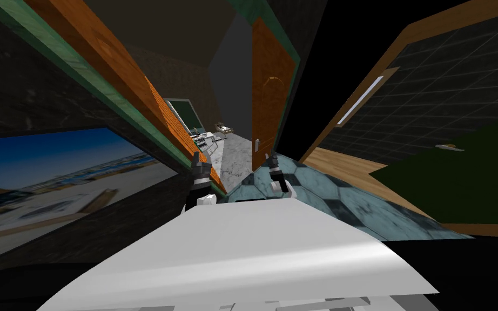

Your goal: Push the door open

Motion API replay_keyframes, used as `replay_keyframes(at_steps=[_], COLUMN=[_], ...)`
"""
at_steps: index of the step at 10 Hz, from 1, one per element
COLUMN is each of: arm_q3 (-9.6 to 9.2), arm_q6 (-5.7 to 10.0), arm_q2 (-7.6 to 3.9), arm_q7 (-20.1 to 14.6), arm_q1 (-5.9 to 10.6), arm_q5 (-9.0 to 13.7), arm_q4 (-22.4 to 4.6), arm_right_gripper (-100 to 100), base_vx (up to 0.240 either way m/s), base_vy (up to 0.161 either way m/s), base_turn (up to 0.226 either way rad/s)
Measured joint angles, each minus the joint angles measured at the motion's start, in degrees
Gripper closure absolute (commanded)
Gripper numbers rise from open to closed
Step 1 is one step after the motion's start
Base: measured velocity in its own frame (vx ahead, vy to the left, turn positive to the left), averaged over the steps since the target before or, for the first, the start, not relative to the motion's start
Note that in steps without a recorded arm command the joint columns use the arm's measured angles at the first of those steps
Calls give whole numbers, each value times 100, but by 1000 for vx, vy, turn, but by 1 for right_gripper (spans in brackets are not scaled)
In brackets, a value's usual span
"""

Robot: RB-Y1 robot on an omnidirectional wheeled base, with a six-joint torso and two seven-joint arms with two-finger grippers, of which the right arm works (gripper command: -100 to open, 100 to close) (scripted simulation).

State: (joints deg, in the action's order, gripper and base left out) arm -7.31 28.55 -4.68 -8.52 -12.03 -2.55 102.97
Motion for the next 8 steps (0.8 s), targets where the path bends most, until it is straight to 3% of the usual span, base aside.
replay_keyframes(at_steps=[3, 8], arm_q3=[-96, -197], arm_q6=[-27, -32], arm_q2=[-31, -58], arm_q7=[-75, -150], arm_q1=[325, 696], arm_q5=[3, 7], arm_q4=[-461, -1070], arm_right_gripper=[-100, -100], base_vx=[76, 52], base_vy=[-97, -70], base_turn=[47, 41])
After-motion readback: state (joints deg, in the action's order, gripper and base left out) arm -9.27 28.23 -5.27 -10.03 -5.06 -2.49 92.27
